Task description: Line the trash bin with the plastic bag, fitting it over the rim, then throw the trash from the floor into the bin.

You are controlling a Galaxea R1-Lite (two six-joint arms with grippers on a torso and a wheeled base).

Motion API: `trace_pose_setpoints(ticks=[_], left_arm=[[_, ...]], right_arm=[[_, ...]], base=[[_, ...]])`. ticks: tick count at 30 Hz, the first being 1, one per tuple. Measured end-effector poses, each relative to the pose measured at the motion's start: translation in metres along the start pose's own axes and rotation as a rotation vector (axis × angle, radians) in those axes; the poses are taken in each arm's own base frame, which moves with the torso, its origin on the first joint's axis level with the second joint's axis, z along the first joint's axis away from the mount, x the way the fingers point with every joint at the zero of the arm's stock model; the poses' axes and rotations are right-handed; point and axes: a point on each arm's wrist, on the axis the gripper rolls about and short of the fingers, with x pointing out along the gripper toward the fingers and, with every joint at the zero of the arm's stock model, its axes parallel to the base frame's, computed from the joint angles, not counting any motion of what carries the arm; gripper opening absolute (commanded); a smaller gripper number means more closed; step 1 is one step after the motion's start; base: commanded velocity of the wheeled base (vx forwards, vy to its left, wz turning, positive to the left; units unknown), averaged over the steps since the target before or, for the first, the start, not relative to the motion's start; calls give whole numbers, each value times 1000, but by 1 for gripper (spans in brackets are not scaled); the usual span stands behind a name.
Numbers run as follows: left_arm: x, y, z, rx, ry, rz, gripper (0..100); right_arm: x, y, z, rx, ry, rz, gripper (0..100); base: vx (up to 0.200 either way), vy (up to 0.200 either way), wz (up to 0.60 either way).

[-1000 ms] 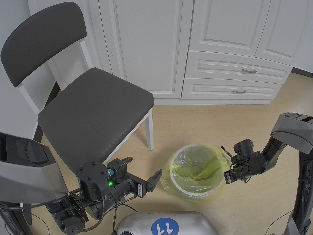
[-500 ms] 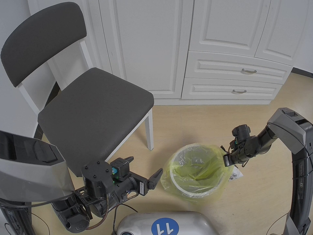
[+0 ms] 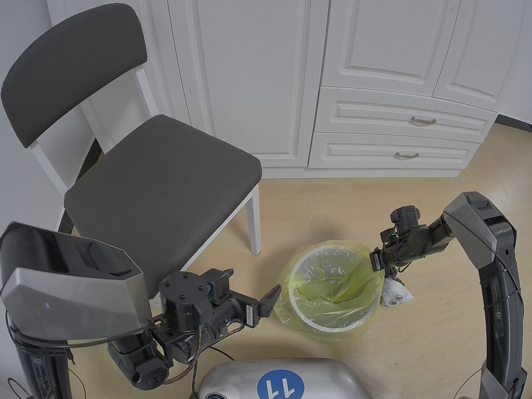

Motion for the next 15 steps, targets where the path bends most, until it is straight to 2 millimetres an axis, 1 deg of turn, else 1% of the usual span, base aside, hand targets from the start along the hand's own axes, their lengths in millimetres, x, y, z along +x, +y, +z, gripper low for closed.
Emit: trace_pose_setpoints(ticks=[5,10,15], left_arm=[[15,-1,-5,-3,-7,0,100],[29,-1,-10,-3,-12,1,100],[47,0,-13,-1,-6,9,100]], right_arm=[[12,-3,2,11,-22,20,0],[18,-5,0,16,-21,37,0],[24,-6,-4,36,-12,51,0]], base=[[0,0,0],[0,0,0],[0,0,0]])
